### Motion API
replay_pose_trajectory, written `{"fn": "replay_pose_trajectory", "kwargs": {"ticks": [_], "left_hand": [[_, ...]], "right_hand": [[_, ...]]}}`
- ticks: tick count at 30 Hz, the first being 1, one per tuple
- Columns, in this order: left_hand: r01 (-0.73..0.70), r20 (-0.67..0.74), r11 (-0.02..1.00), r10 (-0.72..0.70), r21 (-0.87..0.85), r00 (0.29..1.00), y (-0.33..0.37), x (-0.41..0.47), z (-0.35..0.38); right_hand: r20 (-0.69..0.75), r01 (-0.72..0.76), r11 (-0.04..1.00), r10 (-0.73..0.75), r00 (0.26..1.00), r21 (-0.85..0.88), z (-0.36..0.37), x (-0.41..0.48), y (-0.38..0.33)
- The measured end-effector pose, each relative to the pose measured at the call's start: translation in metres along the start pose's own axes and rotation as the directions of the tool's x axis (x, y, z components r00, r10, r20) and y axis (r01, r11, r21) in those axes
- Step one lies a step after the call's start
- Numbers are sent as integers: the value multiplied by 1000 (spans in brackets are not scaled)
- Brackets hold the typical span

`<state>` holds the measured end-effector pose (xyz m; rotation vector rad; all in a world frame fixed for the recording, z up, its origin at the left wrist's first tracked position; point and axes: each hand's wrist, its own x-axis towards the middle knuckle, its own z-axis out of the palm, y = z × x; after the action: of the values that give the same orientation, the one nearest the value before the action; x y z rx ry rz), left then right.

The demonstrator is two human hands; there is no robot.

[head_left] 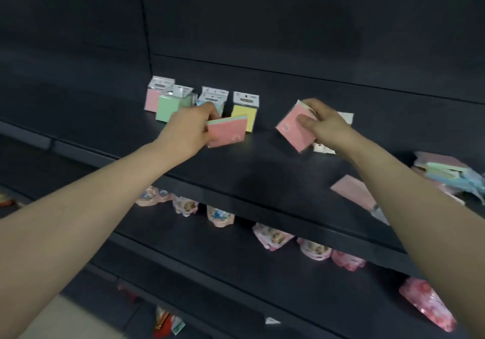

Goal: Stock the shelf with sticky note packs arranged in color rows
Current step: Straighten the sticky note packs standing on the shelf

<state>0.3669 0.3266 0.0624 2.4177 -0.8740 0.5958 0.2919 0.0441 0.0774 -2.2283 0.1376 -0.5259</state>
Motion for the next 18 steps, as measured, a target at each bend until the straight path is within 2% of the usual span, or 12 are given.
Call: {"fn": "replay_pose_trajectory", "kwargs": {"ticks": [4, 9, 14, 18], "left_hand": [[-1, -22, 1000, 1, 11, 1000, -50, -13, -21], [-2, -58, 1000, 2, -2, 998, -108, -11, -29], [30, -30, 999, -29, 22, 999, -156, 6, -30], [116, -26, 993, -116, 2, 993, -187, 22, -36]], "right_hand": [[-88, -51, 997, 56, 995, 59, 49, 18, -20], [-41, -188, 979, 192, 981, 85, 94, 43, -40], [77, -54, 998, 56, 995, -32, 122, 72, -54], [126, 72, 991, -58, 990, -109, 146, 113, -72]]}}
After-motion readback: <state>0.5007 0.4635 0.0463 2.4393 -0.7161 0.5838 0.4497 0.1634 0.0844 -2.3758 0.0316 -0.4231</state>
